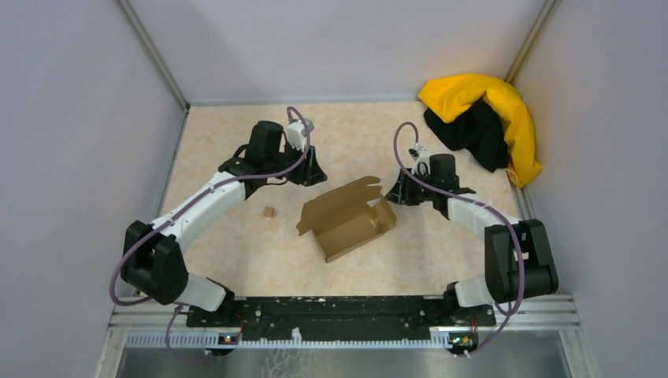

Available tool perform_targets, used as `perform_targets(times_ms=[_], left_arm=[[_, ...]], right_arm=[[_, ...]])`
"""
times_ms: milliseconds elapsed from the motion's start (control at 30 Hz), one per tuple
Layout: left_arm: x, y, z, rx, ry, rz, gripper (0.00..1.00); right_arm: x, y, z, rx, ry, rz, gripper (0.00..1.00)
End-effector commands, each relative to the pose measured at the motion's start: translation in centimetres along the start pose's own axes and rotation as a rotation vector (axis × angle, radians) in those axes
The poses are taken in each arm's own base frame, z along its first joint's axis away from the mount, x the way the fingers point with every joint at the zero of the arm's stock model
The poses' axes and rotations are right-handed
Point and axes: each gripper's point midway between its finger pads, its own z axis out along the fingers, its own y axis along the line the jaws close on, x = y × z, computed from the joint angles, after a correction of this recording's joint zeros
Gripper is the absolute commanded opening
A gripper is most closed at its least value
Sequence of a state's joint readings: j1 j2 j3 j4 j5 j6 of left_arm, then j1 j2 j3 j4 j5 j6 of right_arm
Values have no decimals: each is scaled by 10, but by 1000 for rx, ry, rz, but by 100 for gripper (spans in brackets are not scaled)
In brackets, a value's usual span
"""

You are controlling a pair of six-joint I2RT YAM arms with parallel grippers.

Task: Fold the paper box

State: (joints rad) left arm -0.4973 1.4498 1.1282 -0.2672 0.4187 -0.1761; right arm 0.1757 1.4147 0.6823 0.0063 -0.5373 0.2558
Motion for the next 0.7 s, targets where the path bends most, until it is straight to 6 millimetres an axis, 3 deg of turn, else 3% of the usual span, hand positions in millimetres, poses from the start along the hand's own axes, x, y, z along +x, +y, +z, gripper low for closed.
perform_targets(times_ms=[0,233,433,567,667], left_arm=[[-9,3,2,-11,-24,-2,49],[-30,-15,-27,6,-97,3,52],[-51,-50,-57,113,-170,27,52],[-51,-80,-69,264,-179,26,51],[-39,-102,-73,408,-162,7,51]], right_arm=[[-5,18,-7,-52,-31,-64,35],[5,19,-6,-59,-16,-65,35],[3,21,-5,-61,-11,-69,35],[0,23,-7,-66,-16,-75,35],[-1,24,-7,-66,-14,-78,35]])
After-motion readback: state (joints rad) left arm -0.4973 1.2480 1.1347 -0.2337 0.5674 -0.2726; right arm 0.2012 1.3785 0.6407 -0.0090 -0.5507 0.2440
